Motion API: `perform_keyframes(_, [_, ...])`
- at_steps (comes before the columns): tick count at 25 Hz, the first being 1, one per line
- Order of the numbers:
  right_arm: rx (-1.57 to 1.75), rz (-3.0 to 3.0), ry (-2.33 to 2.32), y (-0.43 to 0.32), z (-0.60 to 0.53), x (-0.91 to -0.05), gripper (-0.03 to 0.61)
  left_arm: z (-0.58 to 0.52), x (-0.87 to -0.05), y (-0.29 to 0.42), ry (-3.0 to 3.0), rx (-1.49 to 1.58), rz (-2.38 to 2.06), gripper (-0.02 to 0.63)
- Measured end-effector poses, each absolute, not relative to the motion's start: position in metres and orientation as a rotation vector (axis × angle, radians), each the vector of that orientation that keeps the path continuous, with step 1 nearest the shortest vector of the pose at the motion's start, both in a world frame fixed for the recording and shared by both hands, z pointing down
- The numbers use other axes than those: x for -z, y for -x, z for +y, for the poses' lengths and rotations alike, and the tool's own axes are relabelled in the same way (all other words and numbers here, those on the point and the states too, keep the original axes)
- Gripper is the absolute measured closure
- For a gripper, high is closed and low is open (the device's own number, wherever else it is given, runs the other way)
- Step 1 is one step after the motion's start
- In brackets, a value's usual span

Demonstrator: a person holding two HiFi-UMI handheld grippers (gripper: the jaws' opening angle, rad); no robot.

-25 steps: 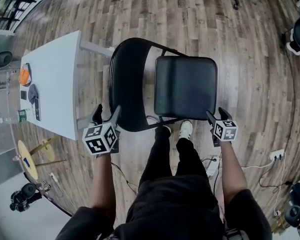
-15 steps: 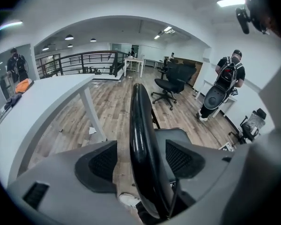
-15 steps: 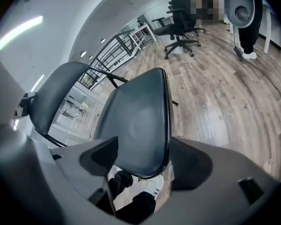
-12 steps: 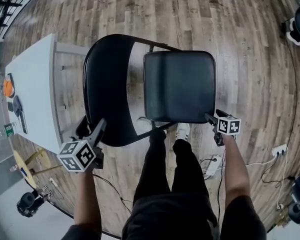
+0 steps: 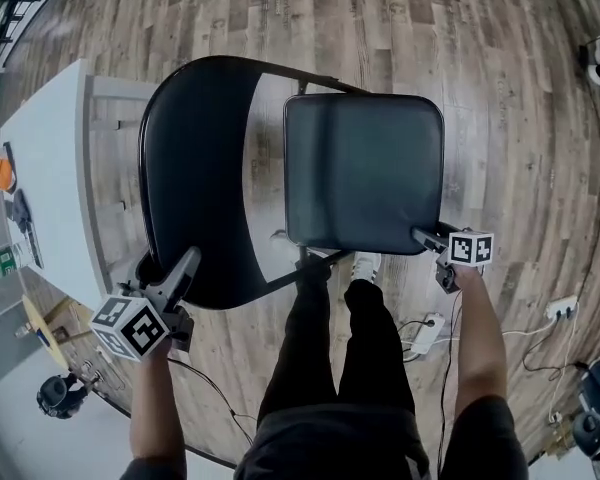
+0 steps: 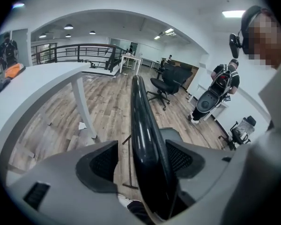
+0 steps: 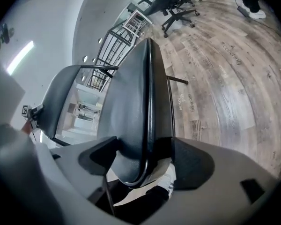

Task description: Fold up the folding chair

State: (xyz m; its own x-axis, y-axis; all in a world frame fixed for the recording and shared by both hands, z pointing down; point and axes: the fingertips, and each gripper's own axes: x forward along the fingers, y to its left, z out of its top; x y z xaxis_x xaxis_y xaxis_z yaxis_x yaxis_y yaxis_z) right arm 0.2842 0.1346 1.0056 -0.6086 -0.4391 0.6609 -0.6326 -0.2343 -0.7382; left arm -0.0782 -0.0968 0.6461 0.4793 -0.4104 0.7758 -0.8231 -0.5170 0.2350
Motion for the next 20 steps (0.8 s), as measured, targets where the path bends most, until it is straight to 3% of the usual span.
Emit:
perform_keyframes(4, [-1.997, -1.861, -1.25, -0.28, 0.133, -1.01, 0.221, -0.086, -0.662, 0.069, -2.13, -0.924, -0.976, 0.296])
perform_keyframes(7, [-2.014, -1.884, -1.202, -0.273, 0.131, -1.013, 0.204, -0.087, -0.662, 0.068, -2.116, -0.89, -0.983, 0.334])
perform_keyframes(11, [-2.072, -1.914, -1.184, -0.266, 0.129, -1.016, 0.202, -0.084, -0.661, 0.06, -2.089, -0.873, -0.958, 0.468])
perform_keyframes(20, [-2.16, -1.924, -1.232, -0.265, 0.125, -1.017, 0.204, -0.082, -0.663, 0.062, -2.083, -0.838, -0.935, 0.489])
